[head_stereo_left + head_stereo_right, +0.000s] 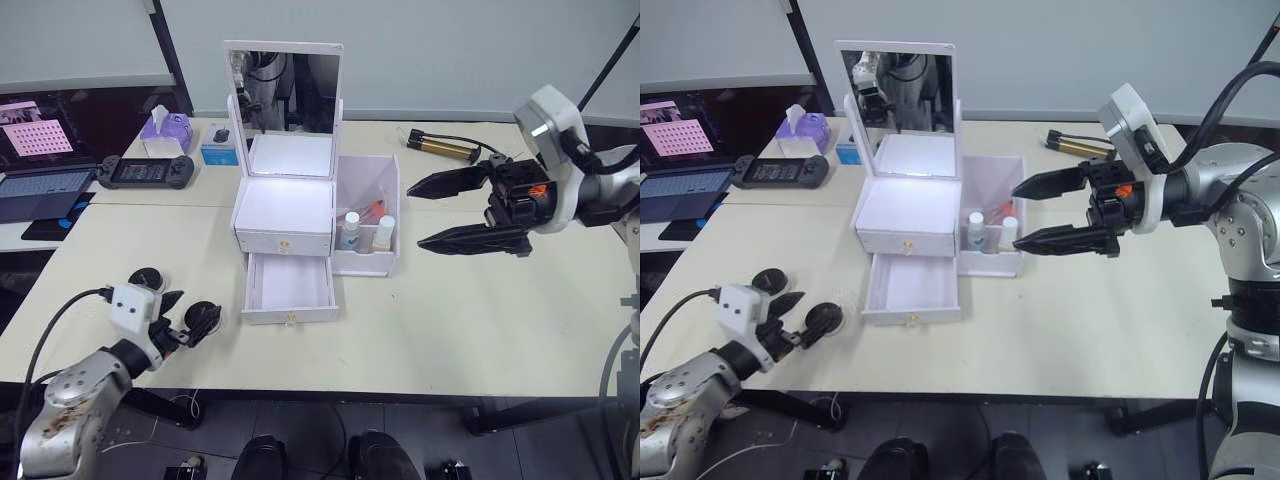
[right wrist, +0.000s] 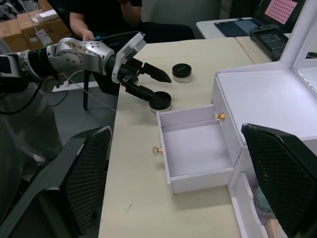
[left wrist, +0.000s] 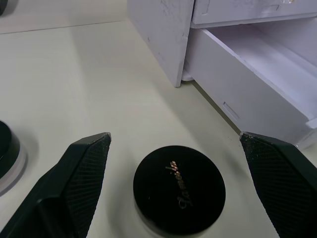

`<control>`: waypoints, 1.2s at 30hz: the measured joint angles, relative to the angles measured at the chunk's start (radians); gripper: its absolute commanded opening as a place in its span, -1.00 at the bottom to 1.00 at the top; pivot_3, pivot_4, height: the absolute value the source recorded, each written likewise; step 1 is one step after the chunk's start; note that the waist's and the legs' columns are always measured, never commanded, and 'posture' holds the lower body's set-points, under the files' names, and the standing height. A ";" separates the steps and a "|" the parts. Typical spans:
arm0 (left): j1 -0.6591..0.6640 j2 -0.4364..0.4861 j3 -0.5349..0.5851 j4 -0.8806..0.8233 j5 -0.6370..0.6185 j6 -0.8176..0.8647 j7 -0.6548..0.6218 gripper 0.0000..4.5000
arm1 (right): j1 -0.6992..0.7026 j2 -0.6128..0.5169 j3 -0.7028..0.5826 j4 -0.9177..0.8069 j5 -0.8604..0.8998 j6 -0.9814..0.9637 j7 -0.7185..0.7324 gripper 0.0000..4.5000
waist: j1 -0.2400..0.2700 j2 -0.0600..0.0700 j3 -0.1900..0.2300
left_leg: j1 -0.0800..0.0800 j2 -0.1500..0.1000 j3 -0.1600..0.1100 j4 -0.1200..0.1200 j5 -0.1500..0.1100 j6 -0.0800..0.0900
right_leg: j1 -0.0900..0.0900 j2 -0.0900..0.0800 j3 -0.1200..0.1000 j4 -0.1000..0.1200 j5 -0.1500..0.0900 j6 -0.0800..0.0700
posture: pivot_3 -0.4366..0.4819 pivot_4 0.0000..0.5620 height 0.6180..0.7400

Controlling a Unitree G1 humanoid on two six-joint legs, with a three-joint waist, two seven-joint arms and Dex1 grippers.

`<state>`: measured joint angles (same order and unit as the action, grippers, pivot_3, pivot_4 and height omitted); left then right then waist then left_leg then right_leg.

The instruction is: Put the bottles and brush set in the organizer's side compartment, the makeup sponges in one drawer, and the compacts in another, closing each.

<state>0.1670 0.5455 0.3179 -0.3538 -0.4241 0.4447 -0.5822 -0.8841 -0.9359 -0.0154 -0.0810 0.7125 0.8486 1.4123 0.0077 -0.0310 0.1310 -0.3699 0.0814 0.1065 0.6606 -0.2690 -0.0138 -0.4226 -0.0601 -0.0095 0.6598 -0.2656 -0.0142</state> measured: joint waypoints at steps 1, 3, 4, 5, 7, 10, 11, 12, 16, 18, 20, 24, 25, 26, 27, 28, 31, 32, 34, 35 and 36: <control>0.000 0.000 -0.018 0.004 0.018 -0.007 0.005 0.99 | 0.001 0.000 0.000 -0.002 -0.001 -0.002 -0.001 1.00 | 0.000 0.000 0.000 | 0.000 0.000 0.000 0.000 0.000 0.000 | 0.000 0.000 0.000 0.000 0.000 0.000 | -0.05 -0.47 0.16; 0.001 0.000 -0.043 0.024 0.049 -0.012 0.016 0.99 | 0.009 -0.002 -0.005 -0.012 -0.002 -0.009 -0.007 1.00 | 0.000 0.000 0.000 | 0.000 0.000 0.000 0.000 0.000 0.000 | 0.000 0.000 -0.001 0.000 0.000 0.000 | -0.05 -0.47 0.16; 0.002 0.000 -0.046 0.036 0.059 -0.012 0.021 0.99 | 0.016 -0.005 -0.009 -0.016 -0.003 -0.012 -0.012 1.00 | 0.000 0.000 0.000 | 0.000 0.001 -0.001 0.000 0.000 0.000 | 0.000 0.001 -0.001 0.000 0.000 0.000 | -0.05 -0.47 0.16; 0.002 0.001 -0.046 0.048 0.068 -0.011 0.022 0.99 | 0.022 -0.006 -0.016 -0.019 -0.002 -0.014 -0.020 1.00 | 0.000 0.000 0.000 | 0.000 0.001 -0.001 0.000 0.000 0.000 | 0.000 0.000 -0.001 0.000 0.000 0.000 | -0.05 -0.47 0.16; 0.005 0.010 -0.054 0.071 0.083 -0.011 0.020 0.82 | 0.028 -0.004 -0.033 -0.020 -0.002 -0.016 -0.040 1.00 | -0.001 0.000 0.000 | 0.000 0.000 -0.001 0.000 0.000 0.000 | -0.001 0.000 0.000 0.000 0.000 0.000 | -0.05 -0.47 0.16; -0.007 0.003 -0.061 0.086 0.082 -0.010 0.019 0.43 | 0.030 -0.004 -0.038 -0.020 -0.004 -0.032 -0.058 1.00 | 0.000 0.000 0.000 | 0.000 0.001 -0.001 0.000 0.000 0.000 | 0.000 0.000 -0.001 0.000 0.000 0.000 | -0.05 -0.47 0.16; -0.018 -0.002 -0.061 0.086 0.075 -0.010 0.020 0.30 | 0.032 -0.004 -0.038 -0.022 -0.003 -0.033 -0.062 1.00 | 0.002 0.000 0.000 | 0.000 0.000 -0.001 0.000 0.000 0.000 | 0.000 0.000 -0.001 0.000 0.000 0.000 | -0.05 -0.47 0.16; -0.028 -0.003 -0.061 0.085 0.069 -0.009 0.020 0.29 | 0.033 -0.004 -0.038 -0.024 -0.003 -0.033 -0.066 1.00 | 0.003 0.000 0.000 | 0.000 0.000 -0.001 0.000 0.000 0.000 | 0.000 0.000 -0.001 0.000 0.000 0.000 | -0.05 -0.47 0.16; -0.045 -0.003 -0.059 0.060 0.051 -0.005 0.015 0.29 | 0.032 0.004 -0.063 -0.028 0.007 -0.033 -0.108 1.00 | 0.002 0.000 0.000 | -0.001 0.000 -0.001 0.000 0.000 0.000 | 0.000 0.000 -0.001 0.000 0.000 0.000 | -0.05 -0.47 0.16; -0.063 -0.007 -0.042 0.058 0.023 -0.010 0.010 0.29 | 0.035 0.000 -0.084 -0.030 0.013 -0.033 -0.121 1.00 | 0.003 0.000 0.000 | -0.001 0.001 -0.002 0.000 0.000 0.000 | 0.000 0.000 -0.001 0.000 0.000 0.000 | -0.05 -0.47 0.16; -0.109 -0.005 -0.005 0.056 -0.017 -0.023 -0.005 0.29 | 0.046 -0.005 -0.101 -0.044 0.018 -0.032 -0.133 1.00 | 0.004 0.000 0.000 | -0.001 0.000 -0.003 0.000 0.000 0.000 | 0.000 0.000 -0.002 0.000 0.000 0.000 | -0.05 -0.47 0.16; -0.215 0.028 -0.024 0.003 -0.095 -0.008 -0.078 0.29 | 0.071 -0.007 -0.119 -0.074 0.036 -0.028 -0.157 1.00 | 0.005 0.000 0.000 | -0.002 -0.001 -0.003 0.000 0.000 0.000 | 0.001 0.000 -0.002 -0.002 0.001 0.001 | -0.05 -0.47 0.16; -0.245 0.044 -0.054 -0.006 -0.095 -0.003 -0.099 0.29 | 0.075 -0.007 -0.120 -0.080 0.040 -0.028 -0.161 1.00 | 0.005 0.000 0.000 | -0.001 -0.001 -0.003 0.000 0.000 0.000 | 0.001 0.000 -0.001 -0.002 0.001 0.001 | -0.05 -0.47 0.16; -0.272 0.063 -0.089 -0.004 -0.086 -0.004 -0.120 0.29 | 0.078 -0.009 -0.123 -0.087 0.042 -0.028 -0.172 1.00 | 0.004 0.000 0.000 | -0.001 -0.001 -0.003 0.000 0.000 0.000 | 0.001 0.001 -0.001 -0.001 0.001 0.001 | -0.05 -0.47 0.16; -0.289 0.077 -0.118 -0.001 -0.079 -0.004 -0.138 0.29 | 0.079 -0.009 -0.126 -0.089 0.047 -0.027 -0.181 1.00 | 0.003 0.000 0.000 | -0.001 -0.001 -0.003 0.000 0.000 0.000 | 0.001 0.001 -0.001 -0.002 0.001 0.001 | -0.05 -0.47 0.16; -0.311 0.080 -0.147 0.008 -0.069 -0.004 -0.154 0.29 | 0.082 -0.010 -0.134 -0.090 0.051 -0.025 -0.195 1.00 | 0.002 0.000 0.000 | -0.001 -0.001 -0.003 0.000 0.000 0.000 | 0.001 0.001 -0.001 -0.001 0.001 0.001 | -0.05 -0.47 0.16; -0.390 0.081 -0.235 0.065 -0.037 -0.004 -0.193 0.29 | 0.098 -0.011 -0.160 -0.114 0.068 -0.007 -0.227 1.00 | 0.002 0.000 0.000 | -0.001 -0.001 -0.004 0.000 0.000 0.000 | 0.001 0.002 -0.001 -0.001 0.001 0.001 | -0.05 -0.47 0.16; -0.407 0.082 -0.256 0.083 -0.024 -0.007 -0.204 0.29 | 0.111 -0.012 -0.168 -0.127 0.078 -0.004 -0.236 1.00 | 0.001 0.000 0.000 | -0.001 -0.001 -0.004 0.000 0.000 0.000 | 0.001 0.002 -0.001 -0.002 0.001 0.001 | -0.05 -0.47 0.16; -0.428 0.085 -0.293 0.123 0.003 -0.012 -0.223 0.29 | 0.130 -0.013 -0.178 -0.152 0.098 0.008 -0.254 1.00 | -0.001 0.000 0.000 | -0.002 -0.001 -0.004 0.000 0.000 0.000 | 0.001 0.002 -0.001 -0.002 0.001 0.001 | -0.05 -0.47 0.16; -0.433 0.085 -0.302 0.139 0.011 -0.013 -0.230 0.29 | 0.141 -0.014 -0.189 -0.163 0.101 0.013 -0.264 1.00 | -0.002 0.000 0.000 | -0.002 -0.001 -0.004 0.000 0.000 0.000 | 0.001 0.002 -0.001 -0.002 0.001 0.001 | -0.05 -0.47 0.16; -0.434 0.086 -0.307 0.151 0.017 -0.014 -0.238 0.29 | 0.152 -0.018 -0.199 -0.173 0.108 0.017 -0.274 1.00 | -0.001 0.000 0.000 | -0.002 -0.001 -0.004 0.000 0.000 0.000 | 0.001 0.002 -0.001 -0.002 0.001 0.001 | -0.05 -0.47 0.16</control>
<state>-0.2668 0.6311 0.0109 -0.2024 -0.4070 0.4308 -0.8197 -0.7319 -0.9538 -0.2145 -0.2541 0.8206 0.8661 1.1384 0.0063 -0.0310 0.1311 -0.3718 0.0809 0.1022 0.6608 -0.2688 -0.0136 -0.4215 -0.0583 -0.0110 0.6580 -0.2651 -0.0128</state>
